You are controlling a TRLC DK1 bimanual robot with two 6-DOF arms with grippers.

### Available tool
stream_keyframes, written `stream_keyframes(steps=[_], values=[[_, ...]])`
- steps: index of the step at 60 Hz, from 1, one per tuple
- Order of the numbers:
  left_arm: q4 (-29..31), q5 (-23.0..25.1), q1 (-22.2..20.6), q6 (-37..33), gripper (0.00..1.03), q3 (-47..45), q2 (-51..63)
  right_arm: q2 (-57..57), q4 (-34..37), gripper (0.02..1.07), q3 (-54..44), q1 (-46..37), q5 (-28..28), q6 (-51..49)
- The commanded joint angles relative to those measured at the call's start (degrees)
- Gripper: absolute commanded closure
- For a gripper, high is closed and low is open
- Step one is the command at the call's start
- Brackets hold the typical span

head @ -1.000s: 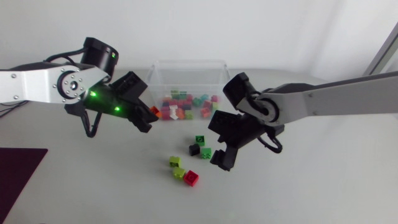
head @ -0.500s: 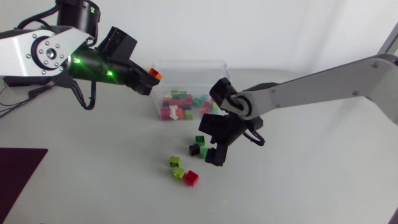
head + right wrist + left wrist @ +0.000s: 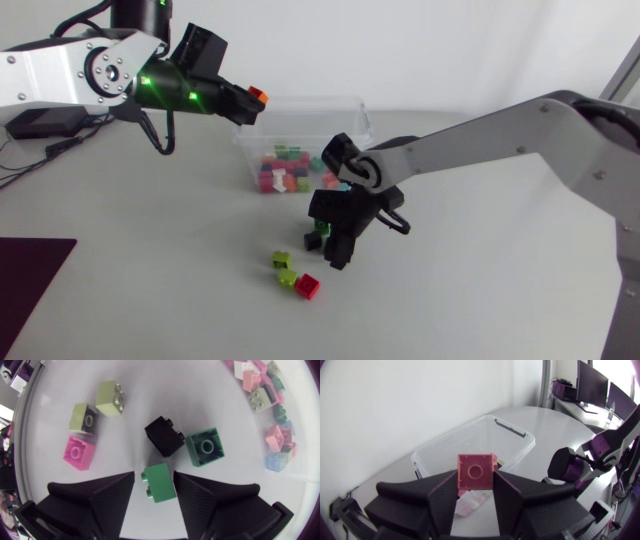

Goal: Place the duplo bricks in the container

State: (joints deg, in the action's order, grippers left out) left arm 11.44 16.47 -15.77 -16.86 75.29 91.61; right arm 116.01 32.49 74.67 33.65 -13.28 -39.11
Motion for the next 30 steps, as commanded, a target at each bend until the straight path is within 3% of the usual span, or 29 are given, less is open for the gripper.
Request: stream_keyframes(steps=[1, 9, 30], values=[[-0.9, 0.3, 0.3, 1.8, 0.73, 3.1, 2.4, 1.8, 1.0, 0.83, 1.1, -0.2, -0.2, -1.5], [-2.3, -0.3, 0.1, 2.5, 0.72, 4.4, 4.6, 1.6, 2.9, 0.92, 1.2, -1.0, -0.4, -1.2], [-5.9, -3.1, -1.4, 5.1, 0.69, 9.5, 11.5, -11.5, 7.9, 0.94, -2.0, -2.6, -2.1, 0.9]])
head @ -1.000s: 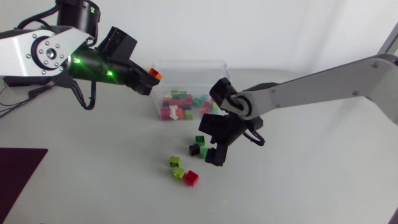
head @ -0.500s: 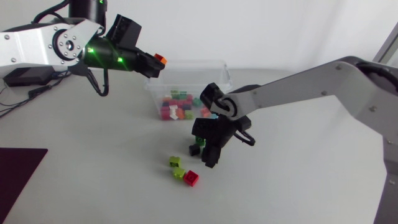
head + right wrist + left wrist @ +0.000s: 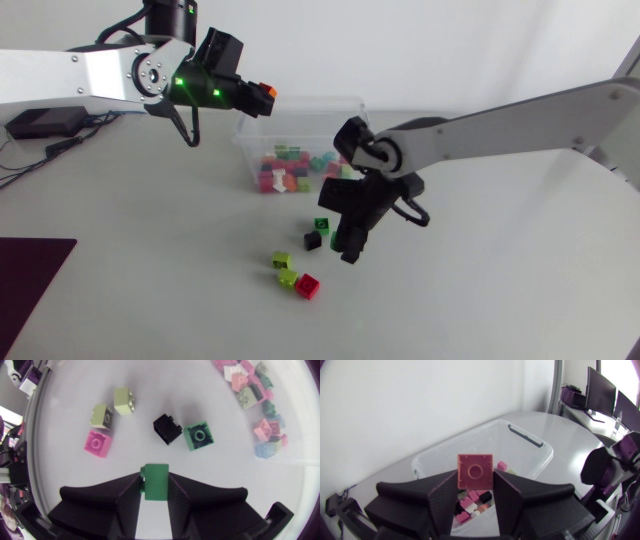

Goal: Place the duplo bricks in the container

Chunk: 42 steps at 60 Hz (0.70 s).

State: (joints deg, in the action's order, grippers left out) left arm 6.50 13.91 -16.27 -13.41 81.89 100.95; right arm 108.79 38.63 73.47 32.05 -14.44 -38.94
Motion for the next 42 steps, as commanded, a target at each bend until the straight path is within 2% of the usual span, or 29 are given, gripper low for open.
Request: stream_keyframes(steps=[1, 6, 8, 9, 10, 14, 17, 19, 26, 33, 39, 42], values=[[-1.0, -0.7, -1.0, 1.6, 0.69, 3.2, 2.3, -4.7, 2.0, 0.94, -0.8, -1.1, -1.0, 0.8], [-1.1, -1.1, -1.3, 1.7, 0.69, 5.1, 3.9, -7.5, 3.7, 0.94, -0.4, -1.7, -2.1, 1.0], [-1.1, -1.5, -1.4, 1.8, 0.64, 5.8, 4.4, -8.4, 4.3, 0.94, -0.3, -2.0, -2.3, 1.2], [-1.1, -1.8, -1.4, 2.0, 0.58, 6.5, 5.0, -8.8, 4.5, 0.94, -0.2, -2.1, -2.4, 1.4], [-1.1, -1.9, -1.5, 2.0, 0.57, 6.5, 5.1, -9.1, 4.6, 0.94, -0.2, -2.2, -2.5, 1.6], [-0.8, -3.1, -1.8, 2.0, 0.26, 8.3, 6.5, -10.6, 5.1, 0.94, 0.4, -2.5, -3.0, 2.1], [-0.7, -4.1, -1.9, 1.8, 0.13, 8.7, 6.7, -11.5, 5.3, 0.94, 1.3, -2.8, -3.6, 2.9], [-0.7, -4.2, -2.0, 1.5, 0.08, 8.6, 6.5, -12.1, 5.4, 0.94, 2.0, -3.0, -3.7, 3.4], [1.1, -4.3, -1.4, 1.0, 0.05, 7.3, 4.2, -13.4, 5.8, 0.94, 5.7, -4.4, -5.4, 5.5], [2.7, -4.2, 0.1, -1.8, 0.05, 1.6, -2.1, -14.0, 6.5, 0.94, 11.1, -6.2, -7.5, 8.2], [4.0, -0.4, 1.3, -6.2, 0.05, -5.5, -8.3, -13.9, 5.2, 0.94, 14.6, -7.4, -8.2, 11.0], [5.0, 0.1, 1.4, -8.3, 0.05, -7.8, -10.0, -13.6, 4.2, 0.94, 16.0, -7.9, -8.2, 12.7]])
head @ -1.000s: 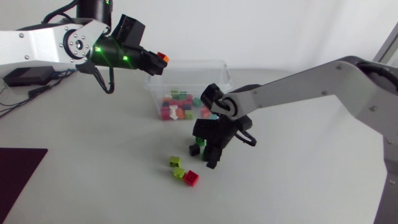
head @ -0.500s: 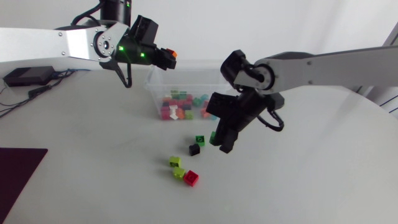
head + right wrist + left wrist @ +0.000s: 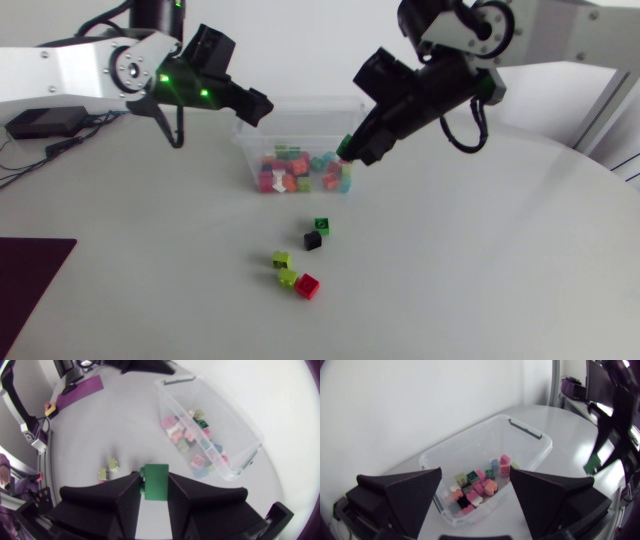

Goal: Place the duplo bricks in the container

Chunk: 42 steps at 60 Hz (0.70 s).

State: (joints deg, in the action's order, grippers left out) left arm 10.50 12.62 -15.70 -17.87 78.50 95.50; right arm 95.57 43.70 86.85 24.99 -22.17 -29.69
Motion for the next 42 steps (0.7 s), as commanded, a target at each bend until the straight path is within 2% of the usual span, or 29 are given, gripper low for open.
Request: stream_keyframes(steps=[1, 15, 26, 42], values=[[1.6, 1.8, 0.9, -5.2, 0.05, -6.1, -5.9, -0.3, -1.3, 0.94, 3.2, -0.9, -0.5, 3.9], [7.3, 6.7, 1.4, -18.0, 0.05, -17.2, -11.0, 2.1, -5.6, 0.94, 9.1, -2.1, -0.2, 10.2], [9.3, 7.9, -0.8, -26.8, 0.06, -23.0, -10.5, 4.6, -8.6, 0.94, 12.4, -2.7, 1.1, 14.3], [9.3, 8.1, -3.5, -32.1, 0.06, -24.9, -4.7, 8.8, -13.5, 0.94, 14.2, -2.4, 2.9, 18.2]])
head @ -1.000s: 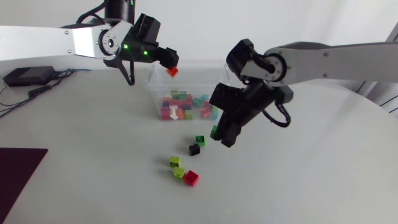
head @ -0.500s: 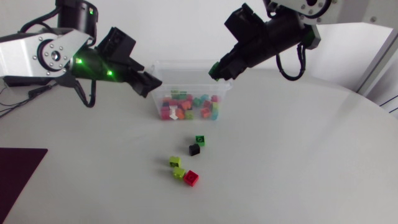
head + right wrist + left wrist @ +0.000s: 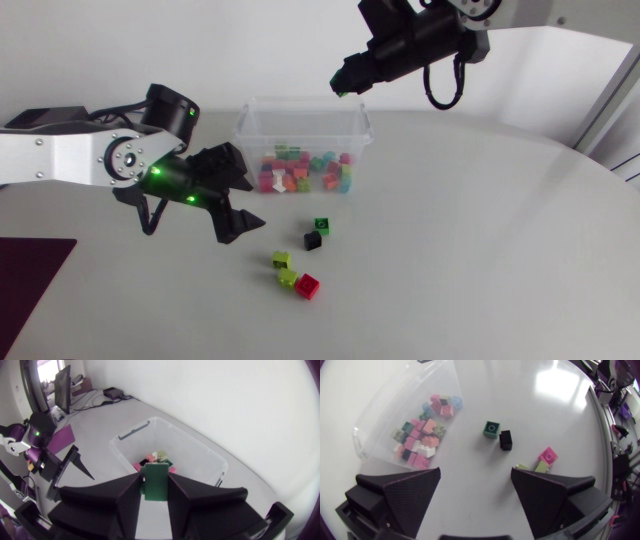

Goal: Place the duplo bricks in the container

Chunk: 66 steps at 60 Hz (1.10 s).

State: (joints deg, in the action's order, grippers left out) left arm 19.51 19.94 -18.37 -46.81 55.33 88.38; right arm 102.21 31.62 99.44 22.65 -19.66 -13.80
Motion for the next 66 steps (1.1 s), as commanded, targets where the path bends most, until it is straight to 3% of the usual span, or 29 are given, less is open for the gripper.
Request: stream_keyframes(steps=[1, 32, 50, 52, 56, 58, 60, 62, 66], values=[[0.3, 0.8, -0.9, -3.2, 0.06, -1.8, 2.7, 2.4, -1.6, 0.94, 1.7, -0.1, 0.5, 2.5], [0.4, 0.6, -3.9, -12.9, 0.06, -3.7, 11.1, 12.0, -6.9, 0.94, 8.7, 0.9, 2.6, 4.7], [0.3, 0.7, -5.3, -15.0, 0.05, -3.4, 13.2, 16.9, -7.4, 0.93, 13.7, 2.0, 4.1, 6.0], [0.3, 0.7, -5.4, -15.2, 0.05, -3.3, 13.7, 17.3, -7.5, 0.88, 14.1, 2.0, 5.0, 6.2], [0.3, 0.7, -5.4, -15.3, 0.05, -3.1, 14.5, 18.1, -8.0, 0.65, 14.4, 2.0, 6.3, 6.5], [0.3, 0.7, -5.5, -15.7, 0.06, -2.8, 15.2, 18.8, -7.9, 0.31, 15.1, 2.0, 6.7, 6.7], [0.3, 0.7, -5.5, -15.7, 0.06, -2.7, 15.4, 18.9, -7.9, 0.2, 15.1, 2.0, 6.8, 6.7], [0.3, 0.8, -5.7, -15.9, 0.06, -2.7, 15.5, 18.7, -7.9, 0.13, 14.9, 1.9, 7.1, 6.7], [0.3, 0.9, -6.1, -16.0, 0.06, -2.4, 15.5, 17.6, -7.8, 0.11, 13.8, 1.9, 7.1, 6.7]])
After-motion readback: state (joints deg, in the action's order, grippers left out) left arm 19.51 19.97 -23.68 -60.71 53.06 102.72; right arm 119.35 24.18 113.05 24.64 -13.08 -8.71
